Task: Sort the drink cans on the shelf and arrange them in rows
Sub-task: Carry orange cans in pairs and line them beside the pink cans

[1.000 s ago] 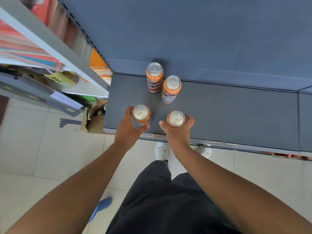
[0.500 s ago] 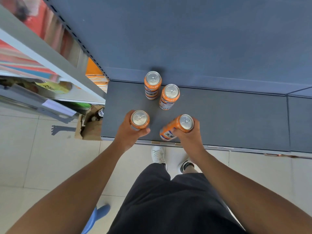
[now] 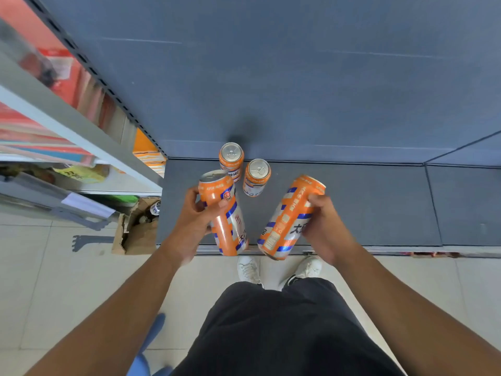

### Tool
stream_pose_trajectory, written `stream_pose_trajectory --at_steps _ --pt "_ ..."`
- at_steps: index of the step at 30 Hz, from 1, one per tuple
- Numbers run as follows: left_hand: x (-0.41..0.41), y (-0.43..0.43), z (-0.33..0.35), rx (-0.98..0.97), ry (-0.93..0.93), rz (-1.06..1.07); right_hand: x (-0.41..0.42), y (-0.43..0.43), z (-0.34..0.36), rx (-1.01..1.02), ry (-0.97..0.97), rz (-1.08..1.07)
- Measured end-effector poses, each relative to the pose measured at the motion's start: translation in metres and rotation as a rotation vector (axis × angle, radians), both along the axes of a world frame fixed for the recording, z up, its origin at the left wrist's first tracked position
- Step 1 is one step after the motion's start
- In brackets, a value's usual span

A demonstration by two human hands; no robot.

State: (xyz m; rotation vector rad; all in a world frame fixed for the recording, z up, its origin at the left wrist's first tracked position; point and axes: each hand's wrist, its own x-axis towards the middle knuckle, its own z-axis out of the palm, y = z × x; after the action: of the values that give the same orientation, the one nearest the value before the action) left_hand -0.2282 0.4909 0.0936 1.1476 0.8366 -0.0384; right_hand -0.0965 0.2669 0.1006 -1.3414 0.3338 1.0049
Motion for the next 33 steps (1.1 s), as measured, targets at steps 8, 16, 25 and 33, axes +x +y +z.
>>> stream_pose_trajectory --at_steps 8,16,25,33 --pt "0.019 -0.029 0.026 -0.176 -0.044 -0.021 0.002 -0.003 0.025 0.068 0.176 -0.1" --pt "0.017 -0.057 0.039 -0.192 -0.008 -0.083 -0.001 -0.02 0.04 0.116 0.209 -0.078" --pt "0.034 -0.087 0.057 -0.302 -0.018 -0.083 0.002 -0.062 0.061 0.133 0.127 -0.063" --pt "0.066 -0.136 0.078 -0.091 -0.08 -0.24 0.014 -0.104 0.077 0.055 -0.073 -0.149"
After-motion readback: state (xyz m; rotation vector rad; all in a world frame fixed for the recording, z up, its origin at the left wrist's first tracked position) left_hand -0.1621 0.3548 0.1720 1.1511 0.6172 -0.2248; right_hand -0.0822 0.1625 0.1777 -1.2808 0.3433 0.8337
